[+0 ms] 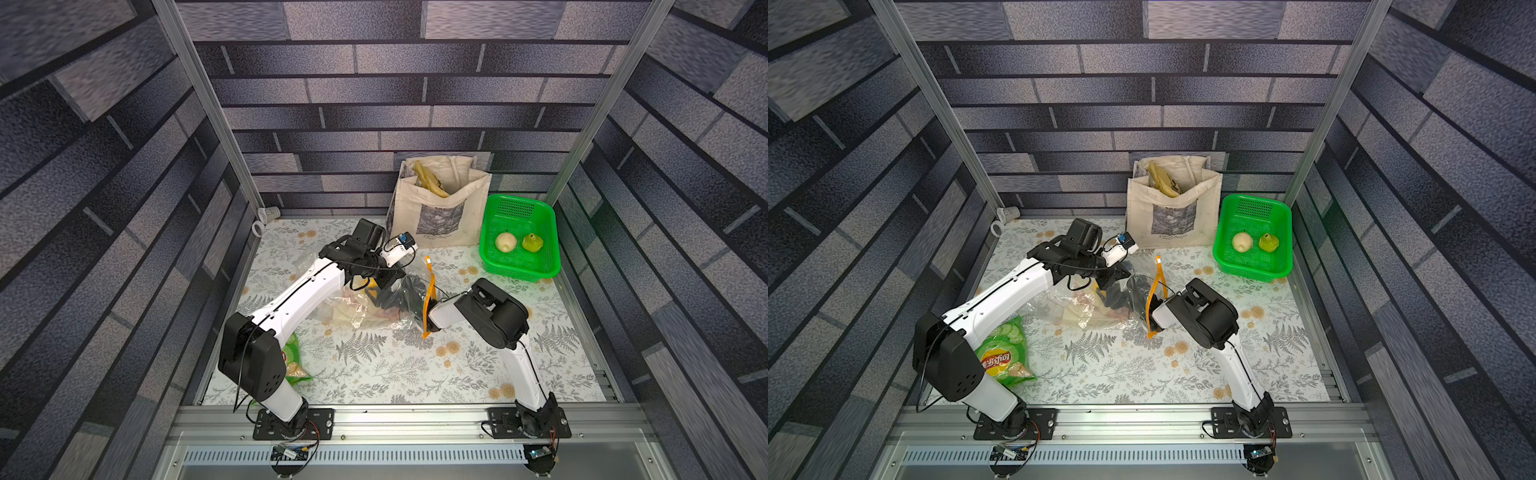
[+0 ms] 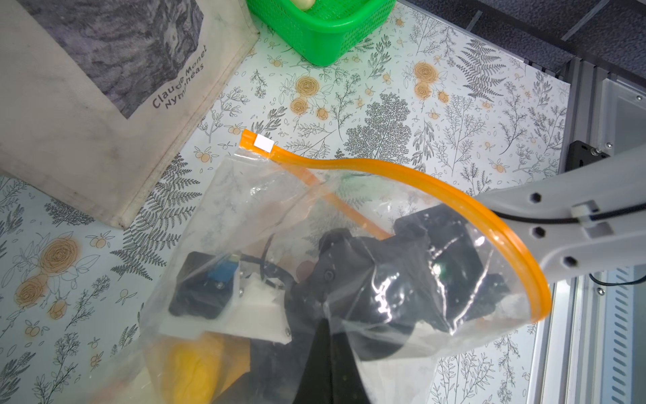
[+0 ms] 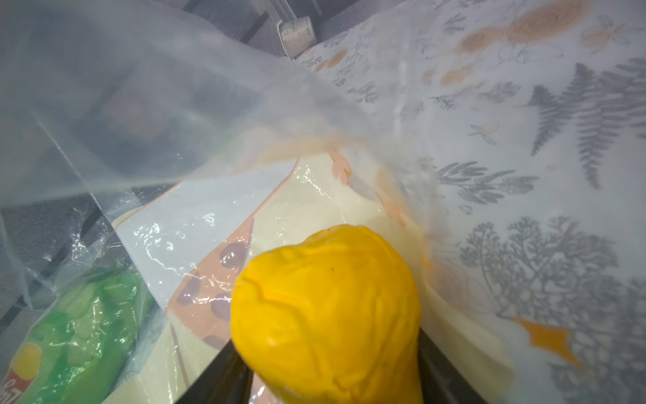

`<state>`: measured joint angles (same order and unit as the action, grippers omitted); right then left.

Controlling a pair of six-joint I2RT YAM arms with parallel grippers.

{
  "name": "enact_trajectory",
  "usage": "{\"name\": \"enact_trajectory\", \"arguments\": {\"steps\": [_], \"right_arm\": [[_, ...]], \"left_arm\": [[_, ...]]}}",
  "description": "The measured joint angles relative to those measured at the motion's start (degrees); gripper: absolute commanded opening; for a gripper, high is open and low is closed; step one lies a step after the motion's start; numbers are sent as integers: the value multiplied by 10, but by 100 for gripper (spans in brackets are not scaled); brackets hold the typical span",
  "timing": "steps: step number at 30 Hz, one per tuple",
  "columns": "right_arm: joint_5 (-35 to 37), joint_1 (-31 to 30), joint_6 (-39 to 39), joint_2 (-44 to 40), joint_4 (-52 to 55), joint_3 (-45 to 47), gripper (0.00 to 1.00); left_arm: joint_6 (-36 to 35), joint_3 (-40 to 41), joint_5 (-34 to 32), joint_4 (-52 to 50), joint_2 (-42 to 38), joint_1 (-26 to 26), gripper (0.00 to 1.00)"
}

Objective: Open the zip-top bag and take out the pear
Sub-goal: Pick up the pear from the zipper food storage bag, then place the pear in the basket.

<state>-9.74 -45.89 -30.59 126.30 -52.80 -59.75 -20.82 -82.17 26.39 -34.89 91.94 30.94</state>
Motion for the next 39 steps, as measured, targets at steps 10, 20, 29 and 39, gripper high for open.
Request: {"name": "enact_trajectory", "arguments": {"steps": [10, 20, 29, 39], "right_arm": [[-37, 0, -19, -66, 16, 87, 59], [-50, 14, -39, -199, 38, 196, 59], [-53, 93, -54, -341, 109, 277, 58], [-43, 103, -18, -397, 248, 235, 56]], "left_arm": [[23, 0, -40, 2, 38, -23, 0], [24, 0, -60, -2, 39, -34, 0], [23, 0, -74, -5, 39, -35, 0], [11, 0, -45, -4, 39, -21, 0]]}}
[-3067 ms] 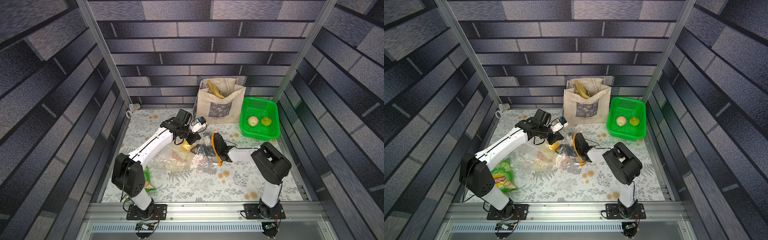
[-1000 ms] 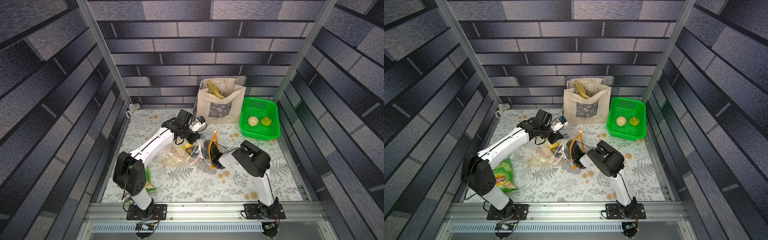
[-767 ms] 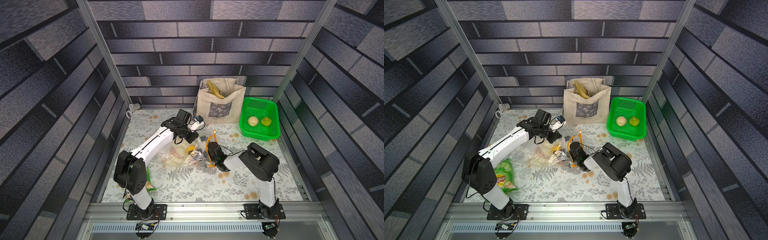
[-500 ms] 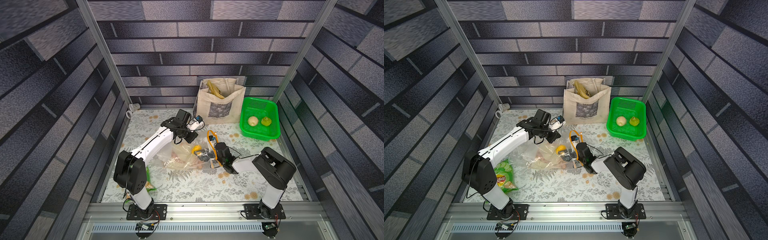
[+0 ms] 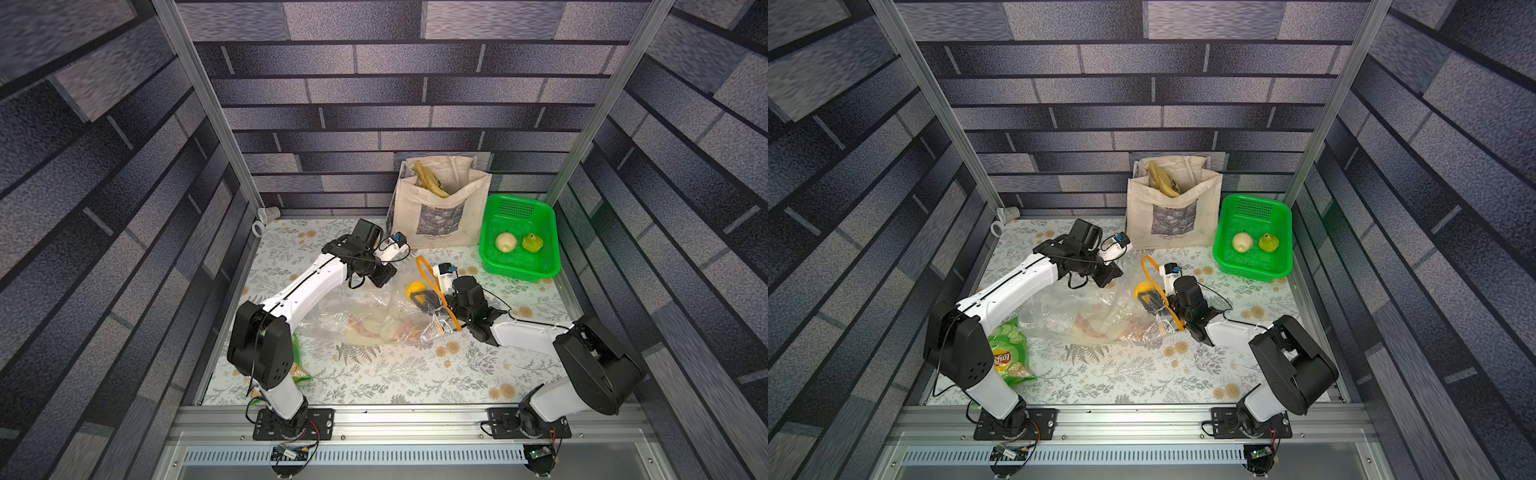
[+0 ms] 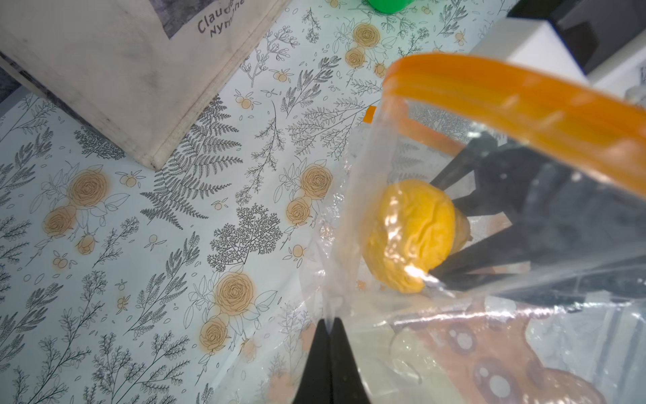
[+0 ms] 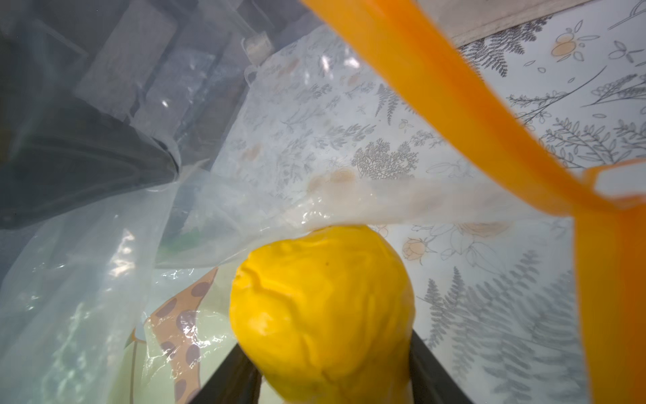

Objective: Open the zip-top bag and take out the pear
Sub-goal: Place the pear in the basket.

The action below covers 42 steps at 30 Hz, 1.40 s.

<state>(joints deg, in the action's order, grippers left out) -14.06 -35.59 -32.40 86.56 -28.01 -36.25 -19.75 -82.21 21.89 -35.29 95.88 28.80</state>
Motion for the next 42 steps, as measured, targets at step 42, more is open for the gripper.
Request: {"name": "enact_trajectory", "arguments": {"steps": [42], "right_arm": [[-64, 145, 78, -57, 181, -65, 57]], "left_arm": [[-116, 23, 50, -40, -21, -14, 0]]}}
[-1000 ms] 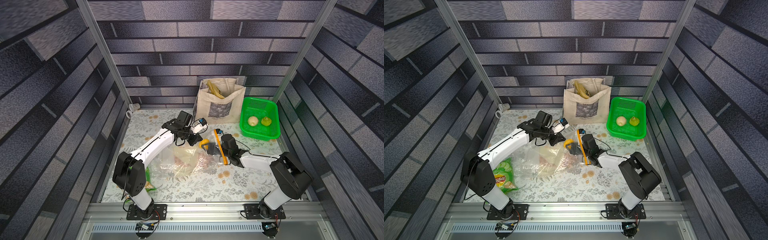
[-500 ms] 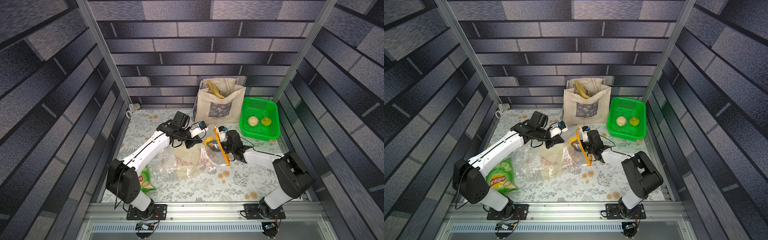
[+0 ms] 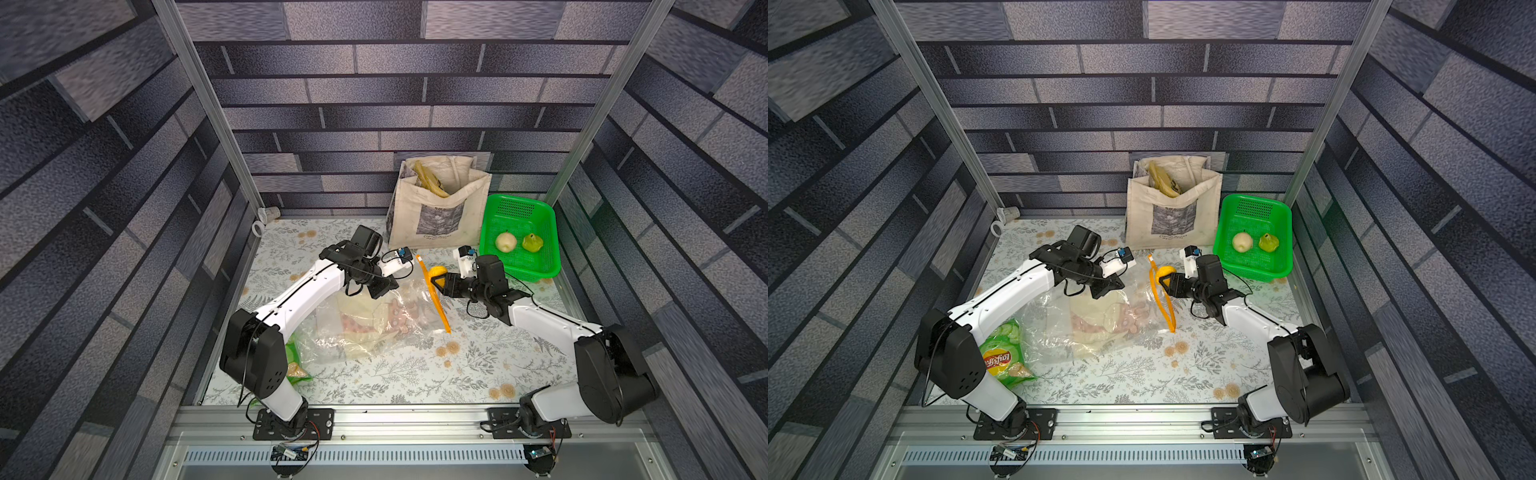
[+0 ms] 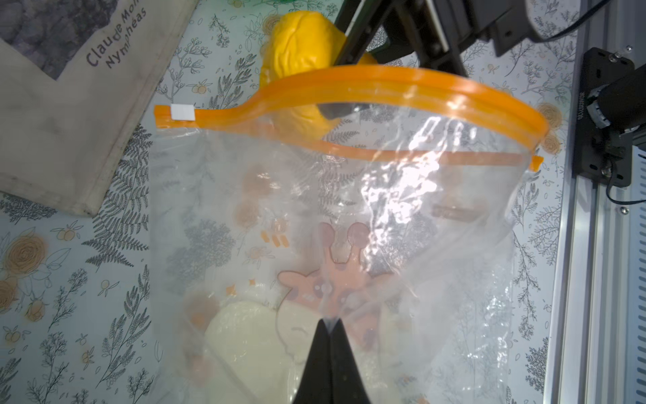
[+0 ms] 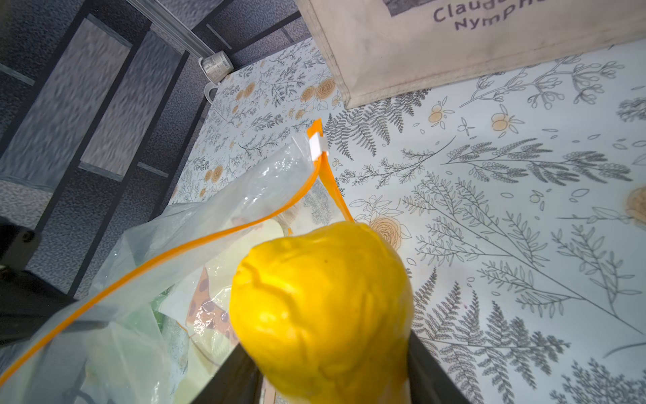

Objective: Open the zip-top bag and take out the pear
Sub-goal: Place the pear in the basket.

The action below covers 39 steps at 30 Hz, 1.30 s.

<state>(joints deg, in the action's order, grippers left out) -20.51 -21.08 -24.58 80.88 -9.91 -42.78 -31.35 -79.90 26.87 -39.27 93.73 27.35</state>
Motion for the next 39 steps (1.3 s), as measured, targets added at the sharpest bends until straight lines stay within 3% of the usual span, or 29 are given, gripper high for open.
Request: {"name": "enact_trajectory", "arguments": {"steps": [6, 13, 27, 39], "right_arm": [[15, 69, -2, -77, 40, 27, 59], [103, 139, 2, -105, 83, -5, 59], [274, 207, -26, 109, 130, -248, 58], [331, 248, -49, 257, 270, -396, 59]], "left_arm": [[43, -10, -34, 15, 15, -43, 0], [50, -10, -49, 15, 15, -25, 0], [50, -10, -77, 12, 15, 12, 0], [50, -12, -79, 9, 15, 18, 0]]}}
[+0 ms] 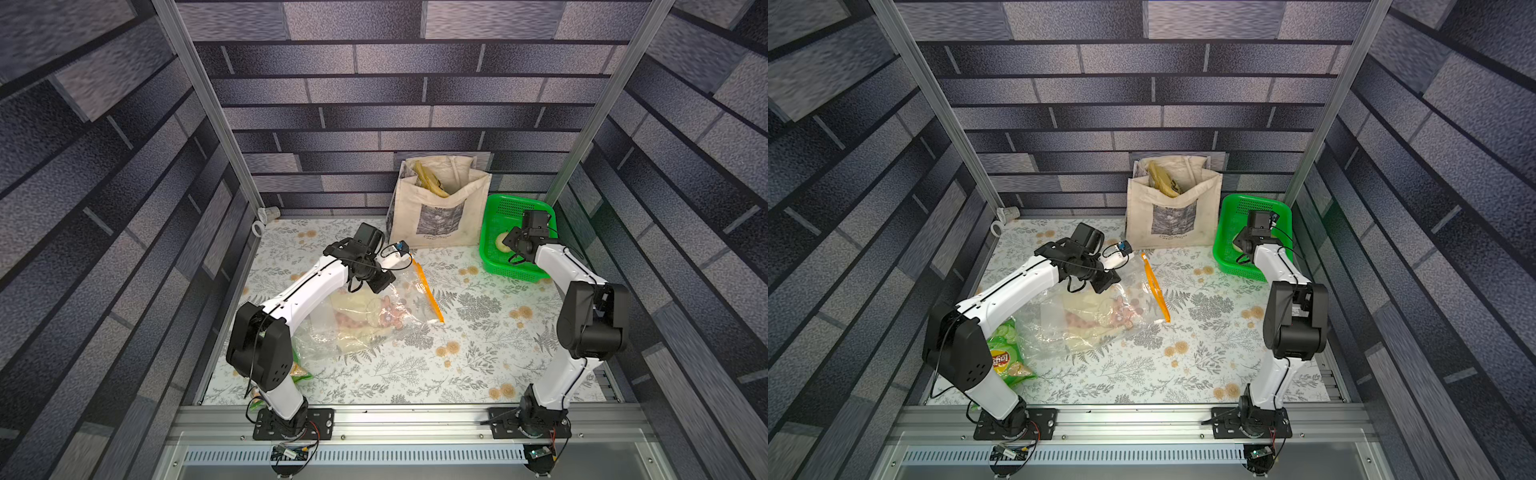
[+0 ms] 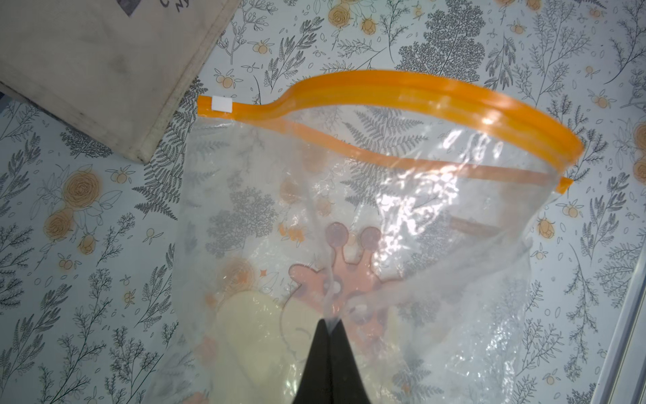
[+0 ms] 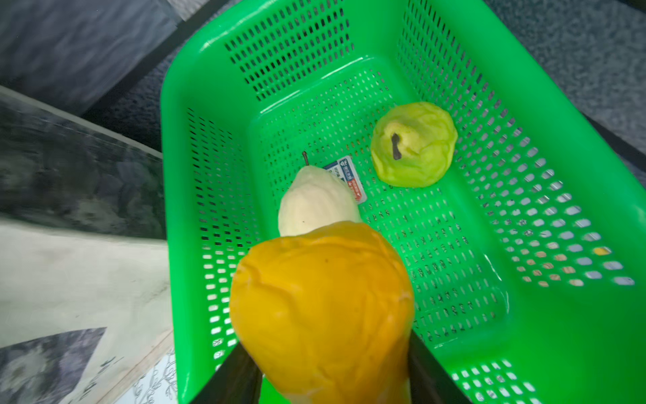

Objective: Open the zip-top bag and take out the pear
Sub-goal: Place the pear in the basket.

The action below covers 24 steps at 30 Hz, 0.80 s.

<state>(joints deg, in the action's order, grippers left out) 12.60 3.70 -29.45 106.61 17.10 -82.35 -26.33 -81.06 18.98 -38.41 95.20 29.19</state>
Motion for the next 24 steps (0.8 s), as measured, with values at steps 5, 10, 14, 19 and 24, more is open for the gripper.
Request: {"name": "enact_trajectory", "arguments": {"steps": [5, 10, 14, 19, 24], "right_arm": [[27, 7, 17, 69, 73, -103, 59], [39, 13, 31, 132, 130, -182, 60], [45, 15, 38, 175, 171, -224, 62], [49, 18, 49, 214, 211, -263, 70], [47, 18, 59, 223, 229, -274, 86]], "left_arm": [[0, 0, 0, 0, 0, 1, 0], [0, 0, 0, 0, -4, 1, 0], [0, 0, -2, 0, -8, 1, 0], [0, 0, -2, 0, -10, 1, 0], [0, 0, -3, 0, -10, 2, 0]]}}
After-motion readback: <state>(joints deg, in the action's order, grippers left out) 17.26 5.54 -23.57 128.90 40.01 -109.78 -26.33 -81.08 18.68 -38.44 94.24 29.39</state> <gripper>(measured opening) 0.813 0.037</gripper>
